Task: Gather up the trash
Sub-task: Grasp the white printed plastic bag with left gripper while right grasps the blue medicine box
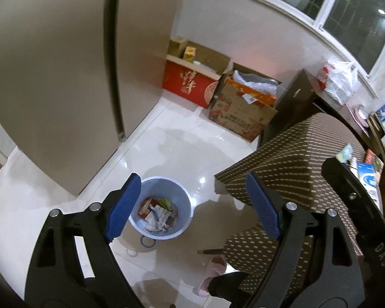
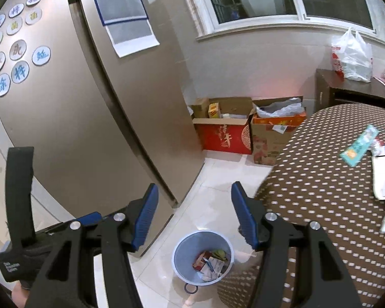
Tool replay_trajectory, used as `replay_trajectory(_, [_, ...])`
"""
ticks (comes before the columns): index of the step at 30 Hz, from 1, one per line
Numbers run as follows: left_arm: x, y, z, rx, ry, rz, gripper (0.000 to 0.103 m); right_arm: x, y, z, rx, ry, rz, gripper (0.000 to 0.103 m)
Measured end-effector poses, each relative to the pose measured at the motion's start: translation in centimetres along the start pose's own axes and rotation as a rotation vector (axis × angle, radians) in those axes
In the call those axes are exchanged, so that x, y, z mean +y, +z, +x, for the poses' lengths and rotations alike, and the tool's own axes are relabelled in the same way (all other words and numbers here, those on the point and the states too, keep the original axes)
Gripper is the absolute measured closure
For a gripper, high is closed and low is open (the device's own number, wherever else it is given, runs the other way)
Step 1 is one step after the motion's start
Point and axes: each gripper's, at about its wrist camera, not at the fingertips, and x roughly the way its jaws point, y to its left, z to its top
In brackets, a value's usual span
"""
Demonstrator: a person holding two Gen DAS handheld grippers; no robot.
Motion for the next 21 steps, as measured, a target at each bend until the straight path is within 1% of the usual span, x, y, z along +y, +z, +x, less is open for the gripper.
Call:
replay_trajectory(2, [-1.3,-0.2,-0.9,-0.010,-0.013,0.024,0.021,-1.0,0.1,-1.5,-0.014,-0.016,0.007,0.044])
replay_trajectory(6, [-5.2,-0.9,-2.4,-0.025,-0.054,0.090,0.021,-4.3,0.1,-5.0,-0.046,-0.061,0.045,0.043])
replay_trajectory(9, [-8.8,-1.8,-3.0,-0.024,-0.085,0.163,0.021,-7.1,0.0,-7.6,-0.066,-0.104,0.074,0.042])
replay_trajectory(12, [-12.7,-2.8,-3.4,-0.008,-0.147,0.231,0.021,-10.1,-0.4,-10.0,-0.083,-0.155,0.101,0.041])
replay_trajectory(14, [-15.2,-3.6,-3.6,0.000,-0.171,0.277,0.021,-12.1,-0.6,-11.5,-0.094,-0.190,0.116,0.041])
replay_trajectory(19, [-21.8,-6.2,-3.7,0.034,-0.276,0.395,0.021,-17.7,-2.1,-15.7,-0.118,-0.294,0.178,0.041])
replay_trajectory(21, [-24.1,-7.0,-3.5,0.046,-0.299,0.439,0.021,-19.8,-2.8,-17.0,-0.120,-0.338,0.202,0.040])
